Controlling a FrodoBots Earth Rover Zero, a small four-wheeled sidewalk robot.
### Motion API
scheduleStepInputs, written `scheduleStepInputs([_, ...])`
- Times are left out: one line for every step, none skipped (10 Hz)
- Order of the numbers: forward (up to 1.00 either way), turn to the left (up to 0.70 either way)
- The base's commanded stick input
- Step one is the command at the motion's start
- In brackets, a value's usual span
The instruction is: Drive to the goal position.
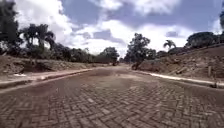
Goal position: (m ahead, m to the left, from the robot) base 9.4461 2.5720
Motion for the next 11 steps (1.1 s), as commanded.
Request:
scheduleStepInputs([1.00, 0.00])
scheduleStepInputs([1.00, 0.00])
scheduleStepInputs([1.00, 0.00])
scheduleStepInputs([1.00, 0.00])
scheduleStepInputs([1.00, 0.00])
scheduleStepInputs([1.00, 0.00])
scheduleStepInputs([1.00, 0.00])
scheduleStepInputs([1.00, 0.00])
scheduleStepInputs([1.00, 0.00])
scheduleStepInputs([1.00, 0.00])
scheduleStepInputs([1.00, 0.00])
